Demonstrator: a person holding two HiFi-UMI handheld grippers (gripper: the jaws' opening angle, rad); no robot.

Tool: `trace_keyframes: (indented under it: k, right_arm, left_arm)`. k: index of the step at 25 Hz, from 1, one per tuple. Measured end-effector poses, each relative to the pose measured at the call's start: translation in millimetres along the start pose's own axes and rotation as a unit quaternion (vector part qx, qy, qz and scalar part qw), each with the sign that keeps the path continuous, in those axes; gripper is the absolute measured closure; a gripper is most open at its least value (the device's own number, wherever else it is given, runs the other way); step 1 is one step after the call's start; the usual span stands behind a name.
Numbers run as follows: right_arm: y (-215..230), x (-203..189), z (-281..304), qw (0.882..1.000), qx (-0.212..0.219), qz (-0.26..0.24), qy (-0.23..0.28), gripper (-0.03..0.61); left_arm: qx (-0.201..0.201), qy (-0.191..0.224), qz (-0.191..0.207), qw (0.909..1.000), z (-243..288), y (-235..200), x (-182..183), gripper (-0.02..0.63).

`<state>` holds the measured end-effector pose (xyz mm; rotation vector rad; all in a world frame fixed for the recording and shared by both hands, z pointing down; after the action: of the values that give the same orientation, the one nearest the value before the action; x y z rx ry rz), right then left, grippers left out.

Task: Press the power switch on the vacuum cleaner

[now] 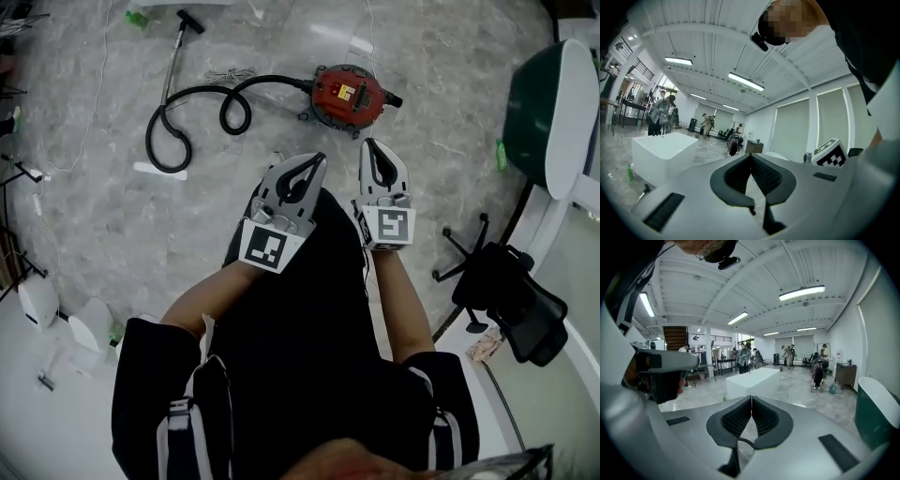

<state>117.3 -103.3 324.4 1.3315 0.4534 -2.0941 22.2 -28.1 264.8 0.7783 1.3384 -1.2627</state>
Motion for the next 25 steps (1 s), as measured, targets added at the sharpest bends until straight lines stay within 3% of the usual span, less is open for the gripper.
trace_keyframes:
  k: [3,7,13,19,25]
  right_arm:
    - [3,-18,29,0.999,0.03,-0.018,-0.041,0.558]
    - [9,-46,70,0.993,0.055,-0.042,-0.092,0.558]
    - [26,-92,137,0.98,0.071,-0.054,-0.177,0.558]
    - [42,-137,194,0.969,0.083,-0.061,-0.223,0.558]
    - [59,-188,239,0.956,0.087,-0.089,-0.267,0.558]
  left_arm:
    - [0.011,0.002,-0.012,0.9999,1,-9,-3,0.594]
    - [0.009,0.003,0.035,0.9993,5,-19,-4,0.594]
    - [0.059,-0.003,0.0,0.9983,11,-57,-28,0.594]
    - [0.059,-0.012,-0.001,0.9982,20,-77,-49,0.594]
    - [0.068,-0.003,-0.045,0.9967,24,-87,-59,0.594]
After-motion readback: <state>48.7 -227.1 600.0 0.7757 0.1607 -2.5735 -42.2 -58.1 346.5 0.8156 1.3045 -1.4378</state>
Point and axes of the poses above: the fingertips, and each gripper's own axes: z forward along the fingers, y to its right, x out of its top, the point moved 3 cm from there along -z, backward along the fingers, and after that the axes turned 4 degrees about -y, right-handed, at the moved point
